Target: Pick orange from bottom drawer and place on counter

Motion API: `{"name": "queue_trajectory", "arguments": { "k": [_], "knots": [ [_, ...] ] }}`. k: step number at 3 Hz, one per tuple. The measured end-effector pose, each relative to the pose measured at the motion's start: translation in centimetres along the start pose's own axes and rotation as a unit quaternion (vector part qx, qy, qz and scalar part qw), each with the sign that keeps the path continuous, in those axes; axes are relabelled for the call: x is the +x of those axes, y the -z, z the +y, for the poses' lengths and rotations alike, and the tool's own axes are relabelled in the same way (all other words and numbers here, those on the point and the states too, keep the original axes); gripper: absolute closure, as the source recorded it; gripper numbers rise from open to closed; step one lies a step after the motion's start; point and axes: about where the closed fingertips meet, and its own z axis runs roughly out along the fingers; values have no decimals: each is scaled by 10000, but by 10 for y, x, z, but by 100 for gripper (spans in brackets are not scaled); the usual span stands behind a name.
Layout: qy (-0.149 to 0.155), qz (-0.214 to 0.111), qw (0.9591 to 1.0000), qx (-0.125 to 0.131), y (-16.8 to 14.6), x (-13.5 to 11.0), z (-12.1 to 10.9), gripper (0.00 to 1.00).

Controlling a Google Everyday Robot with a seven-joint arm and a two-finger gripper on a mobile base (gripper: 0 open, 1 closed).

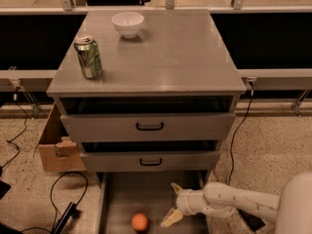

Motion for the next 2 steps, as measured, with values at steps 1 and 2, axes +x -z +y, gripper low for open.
{"name": "queue_trajectory", "arguments": {
  "k": [1,2],
  "knots": [
    [-43,-165,9993,-341,-53,23,10,0],
    [36,-271,9966,-782,-113,29,24,0]
  ]
}}
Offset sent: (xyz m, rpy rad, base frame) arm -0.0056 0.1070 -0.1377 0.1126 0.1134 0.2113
